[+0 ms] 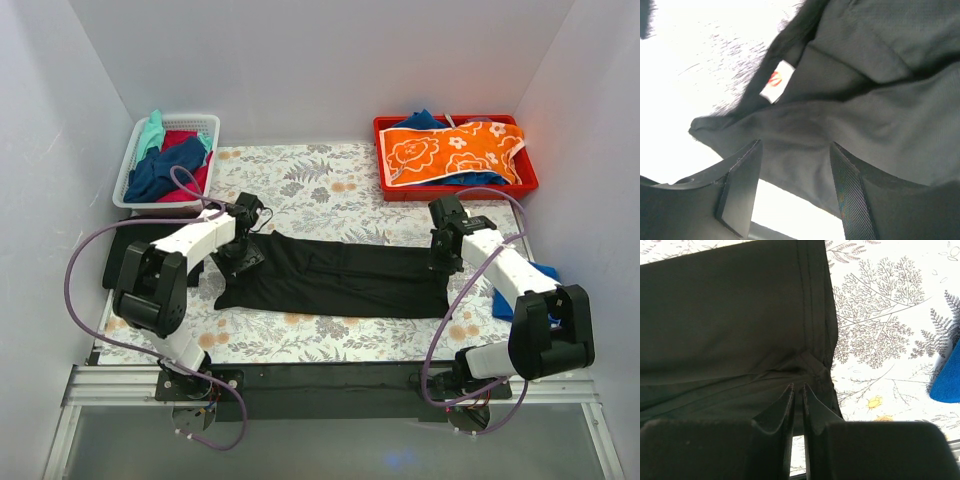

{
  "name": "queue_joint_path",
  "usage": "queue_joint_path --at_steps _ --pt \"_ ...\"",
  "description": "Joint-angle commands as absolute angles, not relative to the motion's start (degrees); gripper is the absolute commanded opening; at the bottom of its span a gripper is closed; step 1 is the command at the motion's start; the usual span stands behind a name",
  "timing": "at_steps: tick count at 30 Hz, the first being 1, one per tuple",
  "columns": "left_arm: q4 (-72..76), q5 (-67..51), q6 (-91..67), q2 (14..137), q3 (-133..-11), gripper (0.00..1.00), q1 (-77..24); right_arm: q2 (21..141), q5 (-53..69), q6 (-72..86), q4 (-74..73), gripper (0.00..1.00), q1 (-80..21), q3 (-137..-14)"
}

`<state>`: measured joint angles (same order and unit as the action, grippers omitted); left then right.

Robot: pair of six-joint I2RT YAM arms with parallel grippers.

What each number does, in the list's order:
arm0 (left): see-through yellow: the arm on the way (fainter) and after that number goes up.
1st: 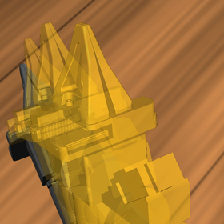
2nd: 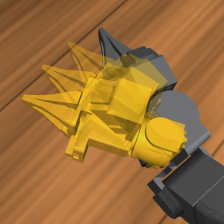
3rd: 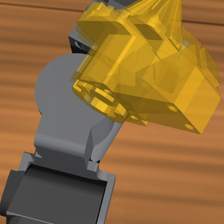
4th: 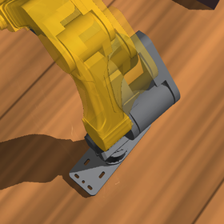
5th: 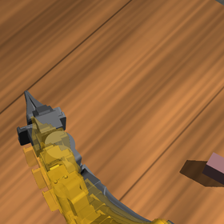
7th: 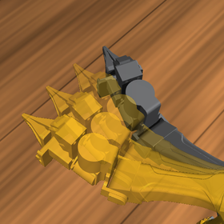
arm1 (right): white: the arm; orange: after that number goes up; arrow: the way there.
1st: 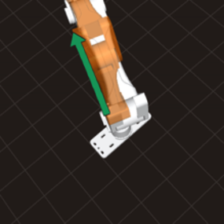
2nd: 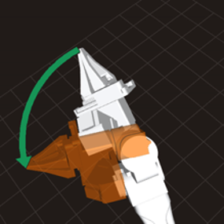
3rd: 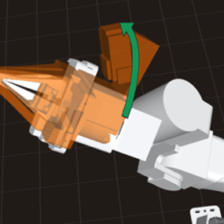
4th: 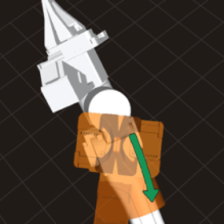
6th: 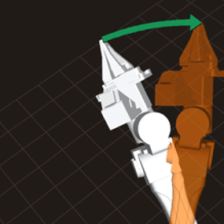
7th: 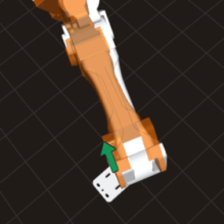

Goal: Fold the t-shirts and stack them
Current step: Fold the tshirt

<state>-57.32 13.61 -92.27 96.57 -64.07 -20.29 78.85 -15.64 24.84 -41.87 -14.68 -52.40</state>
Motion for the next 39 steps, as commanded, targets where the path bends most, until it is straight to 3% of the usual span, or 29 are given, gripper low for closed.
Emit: queue_joint_path --at_steps 1,10,20,27,35,39 --pt "-60.73 16.61 -93.25 89.66 -63.37 0.54 -19.95 77.87 -14.24 24.34 -42.54 0.16 -14.41 -54.75" --pt "-57.05 15.91 -92.46 93.42 -64.86 0.54 -19.95 79.10 -13.71 23.64 -42.54 0.16 -14.50 -55.55" --pt "-53.88 19.24 -89.92 110.55 -76.62 0.55 -16.97 78.57 -12.83 23.47 -42.63 0.16 -14.50 -55.90" --pt "-50.72 19.87 -83.34 127.42 -98.24 0.54 -15.73 78.66 -10.29 22.94 -42.45 0.16 -14.68 -56.16" --pt "-40.29 11.09 -74.98 150.36 -133.20 0.55 -15.47 78.75 -0.44 15.31 -40.78 0.17 -17.57 -59.59" --pt "-27.62 4.58 -71.99 146.63 -129.39 0.56 -15.47 78.75 1.85 13.19 -41.13 0.17 -22.83 -59.94"
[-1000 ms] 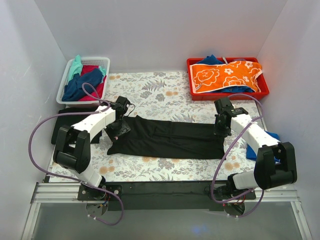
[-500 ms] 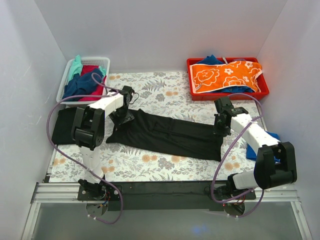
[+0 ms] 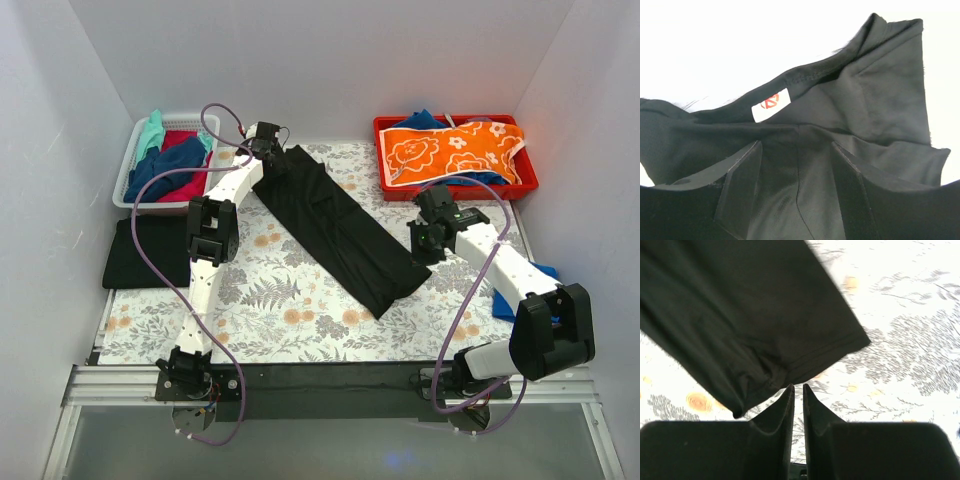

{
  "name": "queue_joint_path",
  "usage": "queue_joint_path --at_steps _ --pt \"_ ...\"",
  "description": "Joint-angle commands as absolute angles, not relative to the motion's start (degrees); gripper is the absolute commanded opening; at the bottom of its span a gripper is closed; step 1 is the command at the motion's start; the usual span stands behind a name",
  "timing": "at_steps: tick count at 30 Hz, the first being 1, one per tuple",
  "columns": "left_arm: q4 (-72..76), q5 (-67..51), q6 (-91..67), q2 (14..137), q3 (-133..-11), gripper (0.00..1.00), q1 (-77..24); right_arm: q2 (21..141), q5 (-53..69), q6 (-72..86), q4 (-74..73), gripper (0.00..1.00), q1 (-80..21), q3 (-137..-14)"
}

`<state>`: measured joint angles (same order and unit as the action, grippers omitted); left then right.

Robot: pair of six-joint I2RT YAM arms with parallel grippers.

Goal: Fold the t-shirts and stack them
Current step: Fold the tshirt

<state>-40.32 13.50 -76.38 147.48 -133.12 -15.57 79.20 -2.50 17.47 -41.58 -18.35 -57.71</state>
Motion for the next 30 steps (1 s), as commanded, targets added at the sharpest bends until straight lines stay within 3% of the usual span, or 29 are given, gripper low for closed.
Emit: queue_joint_path --at_steps 1,6,9,19,30 --pt "-24.90 4.31 -71.29 144.77 -126.76 0.57 -15.47 78.75 1.58 13.10 -41.13 0.17 -24.16 -59.59" --pt "-8.89 7.37 -67.94 132.38 -112.00 0.60 -15.29 79.19 0.27 15.38 -40.70 0.17 -33.11 -58.01" --pt "-5.98 10.19 -66.02 127.19 -111.00 0.61 -15.38 80.68 0.26 17.05 -39.56 0.17 -38.12 -57.57" --pt "-13.26 12.84 -62.93 118.40 -108.99 0.62 -15.38 87.09 1.85 20.48 -31.21 0.13 -44.56 -50.28" --pt "-17.66 9.66 -66.88 103.19 -88.60 0.62 -15.38 93.95 3.16 21.00 -29.53 0.10 -50.95 -49.04"
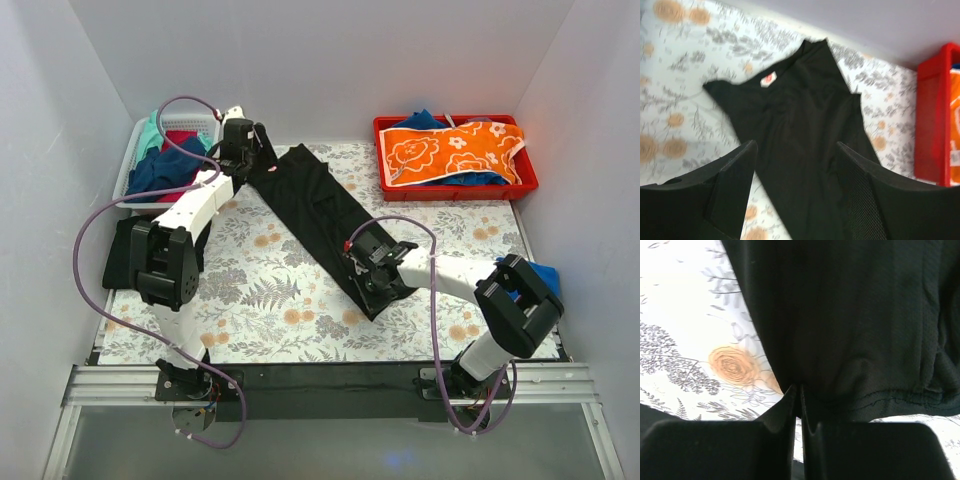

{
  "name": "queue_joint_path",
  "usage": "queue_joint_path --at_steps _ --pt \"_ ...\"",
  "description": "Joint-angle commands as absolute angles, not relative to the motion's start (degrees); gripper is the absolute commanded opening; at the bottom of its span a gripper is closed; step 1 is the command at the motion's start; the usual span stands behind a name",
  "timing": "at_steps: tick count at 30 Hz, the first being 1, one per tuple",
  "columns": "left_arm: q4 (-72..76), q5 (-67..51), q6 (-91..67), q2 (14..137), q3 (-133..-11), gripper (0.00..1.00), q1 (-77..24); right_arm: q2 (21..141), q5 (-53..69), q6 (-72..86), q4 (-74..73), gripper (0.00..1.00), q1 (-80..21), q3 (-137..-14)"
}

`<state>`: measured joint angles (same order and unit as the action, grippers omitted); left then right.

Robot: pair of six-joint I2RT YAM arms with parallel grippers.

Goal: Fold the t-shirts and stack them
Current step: Fold the tshirt

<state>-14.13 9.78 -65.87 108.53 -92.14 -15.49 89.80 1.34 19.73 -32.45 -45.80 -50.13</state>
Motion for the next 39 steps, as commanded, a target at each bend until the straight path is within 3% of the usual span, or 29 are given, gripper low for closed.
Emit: queue_joint_path --at_steps 1,5,10,18,22,26,31,39 --pt "-18.54 10.36 -66.80 102.57 -88.25 0.62 -15.29 94.30 3.34 21.70 -29.53 0.10 -52.28 -49.30" --pt "-21.35 12.21 -64.78 104.14 -89.73 0.62 -15.38 98.51 3.95 23.55 -30.41 0.10 -59.58 -54.91" --pt "-25.92 12.22 -63.28 111.17 -100.00 0.62 -15.38 106.86 4.99 21.45 -33.92 0.11 -68.28 -67.73" --pt "-31.98 10.55 -62.58 119.00 -113.80 0.62 -15.38 119.35 4.40 17.14 -41.21 0.12 -72.60 -91.56" --pt "-33.31 10.81 -63.02 117.95 -113.73 0.62 -15.38 116.90 0.19 18.01 -42.54 0.18 -72.86 -97.20" --pt "-34.89 12.47 -62.32 114.88 -110.75 0.63 -15.38 110.14 -8.42 20.12 -42.98 0.22 -72.77 -94.58" --pt "-41.73 12.14 -65.55 107.33 -102.85 0.63 -15.38 97.66 -17.13 27.67 -43.77 0.29 -71.64 -80.47" --pt "-43.15 0.45 -76.09 83.17 -70.62 0.63 -17.92 86.23 -16.00 32.78 -43.86 0.41 -62.77 -62.76"
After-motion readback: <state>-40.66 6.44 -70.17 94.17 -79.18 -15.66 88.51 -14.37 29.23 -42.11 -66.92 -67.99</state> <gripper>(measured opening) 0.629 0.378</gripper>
